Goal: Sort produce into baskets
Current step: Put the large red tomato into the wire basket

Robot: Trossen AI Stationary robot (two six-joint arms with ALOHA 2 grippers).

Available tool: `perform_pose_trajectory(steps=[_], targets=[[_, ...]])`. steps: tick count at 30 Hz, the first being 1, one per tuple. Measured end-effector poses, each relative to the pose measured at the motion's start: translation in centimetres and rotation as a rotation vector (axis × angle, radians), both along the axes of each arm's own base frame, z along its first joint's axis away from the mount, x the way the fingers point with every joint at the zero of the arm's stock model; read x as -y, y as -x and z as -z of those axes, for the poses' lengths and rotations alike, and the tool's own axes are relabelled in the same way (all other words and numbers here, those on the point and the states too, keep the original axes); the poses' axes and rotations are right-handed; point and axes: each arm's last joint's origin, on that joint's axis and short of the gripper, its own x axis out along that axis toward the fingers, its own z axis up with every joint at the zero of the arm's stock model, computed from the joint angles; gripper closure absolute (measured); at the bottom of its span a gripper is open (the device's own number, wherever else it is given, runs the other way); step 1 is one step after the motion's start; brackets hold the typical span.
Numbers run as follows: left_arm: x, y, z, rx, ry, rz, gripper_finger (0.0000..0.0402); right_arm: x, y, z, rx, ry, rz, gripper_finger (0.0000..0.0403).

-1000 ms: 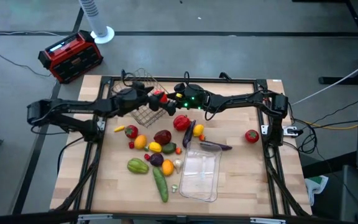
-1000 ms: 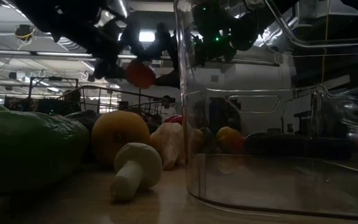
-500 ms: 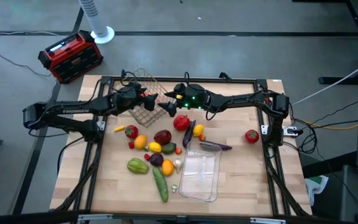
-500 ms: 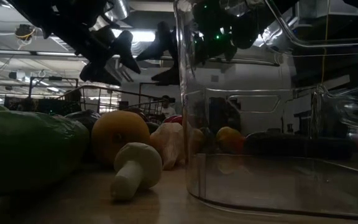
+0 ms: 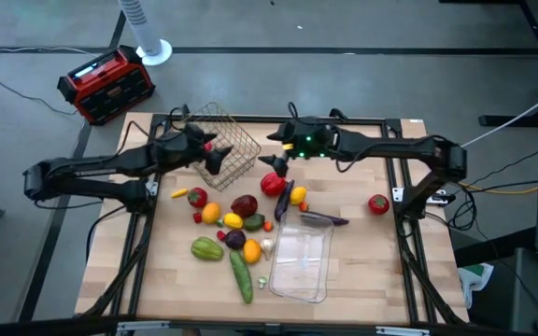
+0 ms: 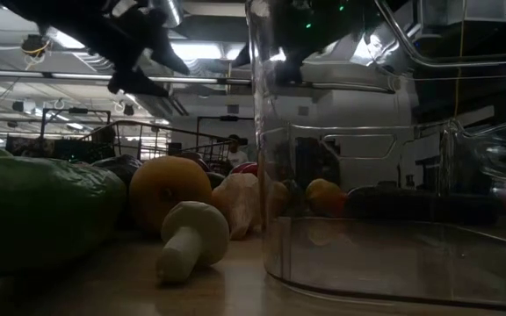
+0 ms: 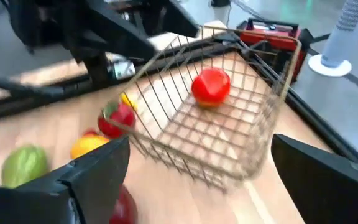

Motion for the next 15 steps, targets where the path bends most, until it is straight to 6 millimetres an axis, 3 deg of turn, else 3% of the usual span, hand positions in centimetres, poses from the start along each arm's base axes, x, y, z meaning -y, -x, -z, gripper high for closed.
perform_pose_trajectory(steps=[6, 15], targets=[[2.2, 2.7, 0.4, -0.080, 0.156, 0.092, 0.0015, -0.7, 2.9, -2.1, -0.069, 0.012, -0.013, 0.0017], [4.3, 6.2, 1.8, -0.230, 0.381, 0.087, 0.0015, -1.6, 7.4, -4.4, -0.200, 0.066, 0.034, 0.0017]])
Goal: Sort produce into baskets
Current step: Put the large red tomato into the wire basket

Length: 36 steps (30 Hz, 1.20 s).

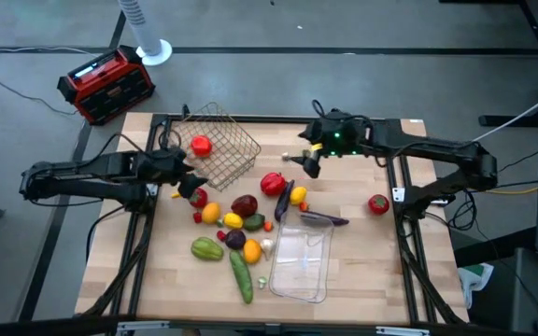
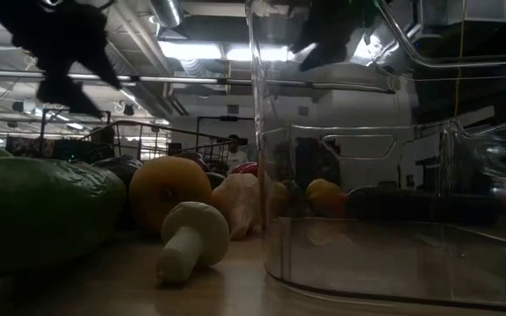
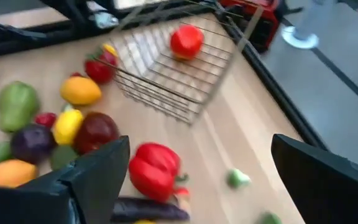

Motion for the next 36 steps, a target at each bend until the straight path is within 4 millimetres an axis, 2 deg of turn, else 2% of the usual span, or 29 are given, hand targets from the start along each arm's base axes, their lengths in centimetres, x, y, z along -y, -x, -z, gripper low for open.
perform_pose_trajectory(steps=[5, 10, 23, 29, 36], targets=[[0.7, 0.4, 1.0, -0.119, 0.081, -0.008, 0.0015, -0.3, 2.0, -0.5, -0.075, 0.029, 0.061, 0.0017], [1.2, 0.0, 1.9, -0.214, 0.116, -0.010, 0.0015, -0.5, 3.0, -0.4, -0.146, 0.029, 0.078, 0.0017], [1.6, -2.7, 4.7, -0.444, 0.158, -0.067, 0.0015, -0.5, 3.3, -0.1, -0.189, 0.020, 0.077, 0.0017], [1.7, -4.2, 5.7, -0.461, 0.152, -0.058, 0.0015, -0.5, 3.3, -0.1, -0.190, 0.020, 0.077, 0.0017], [1.7, -4.9, 7.0, -0.551, 0.152, -0.072, 0.0015, -0.5, 3.3, -0.1, -0.191, 0.019, 0.077, 0.0017]])
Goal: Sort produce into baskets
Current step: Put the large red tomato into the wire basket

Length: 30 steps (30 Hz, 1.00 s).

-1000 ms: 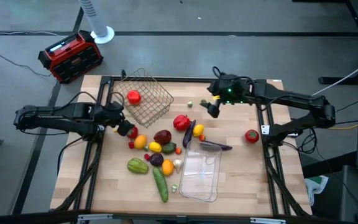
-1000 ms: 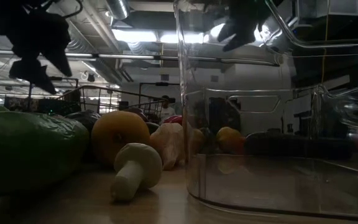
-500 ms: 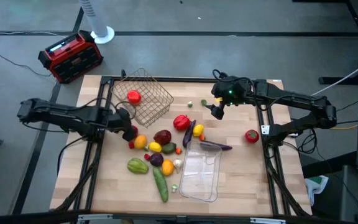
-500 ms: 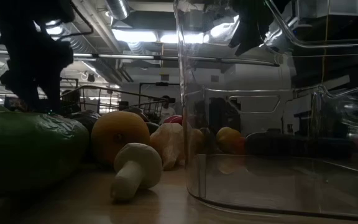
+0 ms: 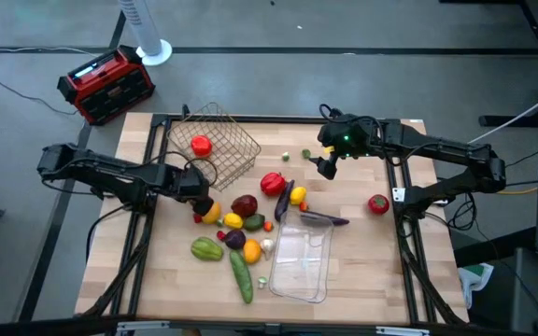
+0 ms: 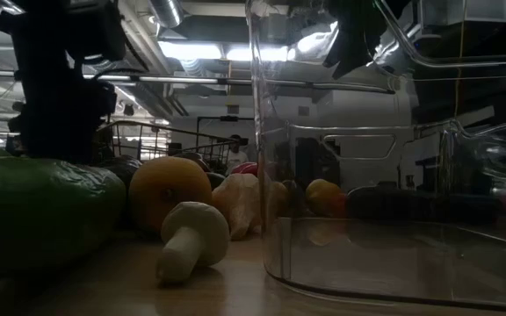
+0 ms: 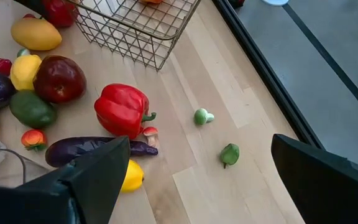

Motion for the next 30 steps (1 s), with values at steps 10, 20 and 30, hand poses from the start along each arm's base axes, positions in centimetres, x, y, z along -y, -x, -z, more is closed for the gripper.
perform_pose_trajectory(steps=[10, 20, 30], targets=[[0.0, -0.3, 0.7, -0.049, -0.004, 0.014, 0.0047, 0.0, 0.2, 0.2, -0.024, -0.006, 0.000, 0.0017], [0.0, 0.1, 0.1, -0.024, 0.009, 0.021, 0.0118, -0.2, 0.8, 0.7, -0.113, -0.027, 0.000, 0.0017], [0.6, 1.5, -2.3, 0.152, 0.187, 0.078, 0.0100, -0.2, 0.9, 0.8, -0.124, -0.030, 0.000, 0.0017]])
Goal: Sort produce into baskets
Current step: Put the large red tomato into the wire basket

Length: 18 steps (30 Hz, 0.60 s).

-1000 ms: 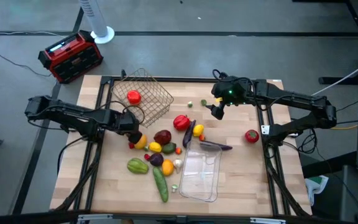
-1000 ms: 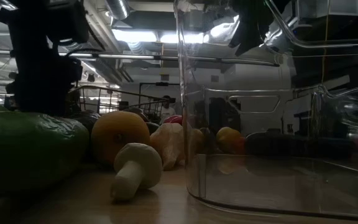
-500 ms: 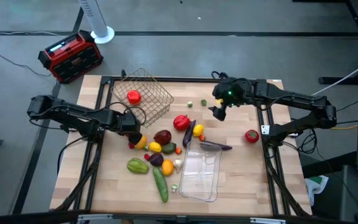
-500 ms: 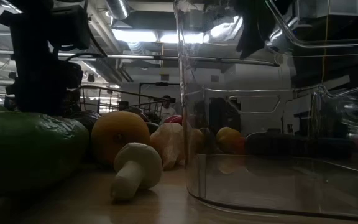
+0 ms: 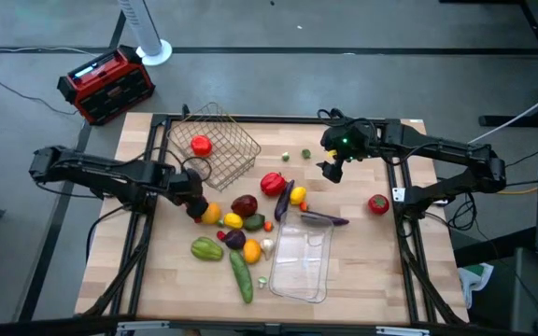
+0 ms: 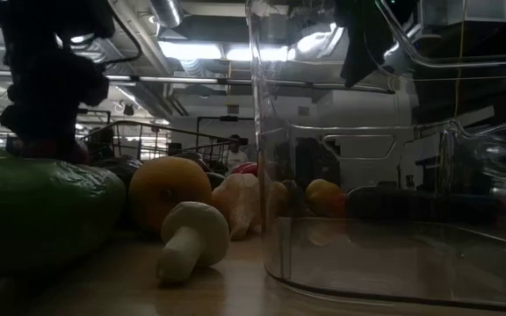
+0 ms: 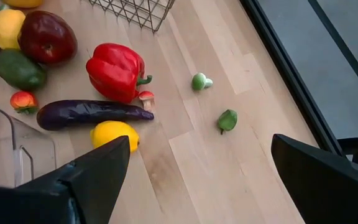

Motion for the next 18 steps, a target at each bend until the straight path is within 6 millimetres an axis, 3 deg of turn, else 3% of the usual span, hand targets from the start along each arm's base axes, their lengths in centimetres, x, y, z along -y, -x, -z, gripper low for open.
perform_pose_trajectory(steps=[8, 18], targets=[[0.4, 1.2, -2.2, 0.209, 0.139, 0.015, 0.0099, 0.0, 0.0, 0.0, 0.000, 0.000, 0.000, 0.0017], [-0.1, -0.6, -5.8, 0.680, 0.081, 0.006, 0.0099, 0.0, 0.0, 0.0, 0.000, 0.000, 0.000, 0.0017]])
